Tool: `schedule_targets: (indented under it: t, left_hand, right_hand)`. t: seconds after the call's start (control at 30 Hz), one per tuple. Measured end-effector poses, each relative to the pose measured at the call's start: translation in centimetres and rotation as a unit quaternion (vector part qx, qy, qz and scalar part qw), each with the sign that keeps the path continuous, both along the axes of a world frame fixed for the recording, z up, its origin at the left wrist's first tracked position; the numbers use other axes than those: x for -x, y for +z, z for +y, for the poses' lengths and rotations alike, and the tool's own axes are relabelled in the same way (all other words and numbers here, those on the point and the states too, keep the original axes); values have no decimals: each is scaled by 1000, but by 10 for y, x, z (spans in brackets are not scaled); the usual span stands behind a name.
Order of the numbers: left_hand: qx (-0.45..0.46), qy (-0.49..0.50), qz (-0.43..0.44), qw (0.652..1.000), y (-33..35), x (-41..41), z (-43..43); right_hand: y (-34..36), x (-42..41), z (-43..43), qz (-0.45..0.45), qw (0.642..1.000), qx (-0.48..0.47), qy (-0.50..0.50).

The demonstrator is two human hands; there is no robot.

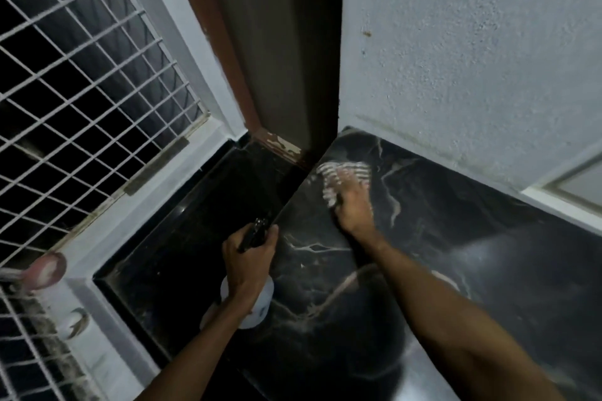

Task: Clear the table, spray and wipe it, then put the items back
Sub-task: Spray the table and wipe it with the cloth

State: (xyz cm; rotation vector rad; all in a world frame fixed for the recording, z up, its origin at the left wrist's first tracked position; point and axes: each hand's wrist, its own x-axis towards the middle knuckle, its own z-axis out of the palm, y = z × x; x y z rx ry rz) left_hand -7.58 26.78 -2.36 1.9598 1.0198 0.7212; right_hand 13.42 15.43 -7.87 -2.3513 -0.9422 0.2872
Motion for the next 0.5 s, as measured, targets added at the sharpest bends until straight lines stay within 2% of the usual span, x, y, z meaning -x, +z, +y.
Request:
schedule_targets:
  t: [0.03,0.07,0.2,0.23,0.33,0.37,0.4,0.5]
  left_hand:
    - [-2,-5,-2,1000,1,-4,-4]
    - [-4,-11,-4,1000,2,-7,-8]
    - [0,-35,-7,999,4,-20,-23]
    - [2,-39,-10,999,2,-21,-25]
    - [6,-46,-13,999,2,-17,-26]
    - [3,-47,-15,999,5,-13,-25]
    - [4,-46,-16,999,7,-7,-24]
    - [38,-25,-2,999,11,18,-17]
  right_hand:
    - [2,-6,-11,-1,998,27,-50]
    - [1,-1,-22,-8,998,36,-51]
    - [-9,39,-80,-13,993,-5,121]
    - [-10,29,-87,-4,994,-7,111]
    - [-5,-6,-85,22,996,17,-83]
    - [-5,3,-79,22,993,42,-107]
    - [-9,24,-72,14,995,45,-84]
    - [-25,116,-65,-14,989,15,146]
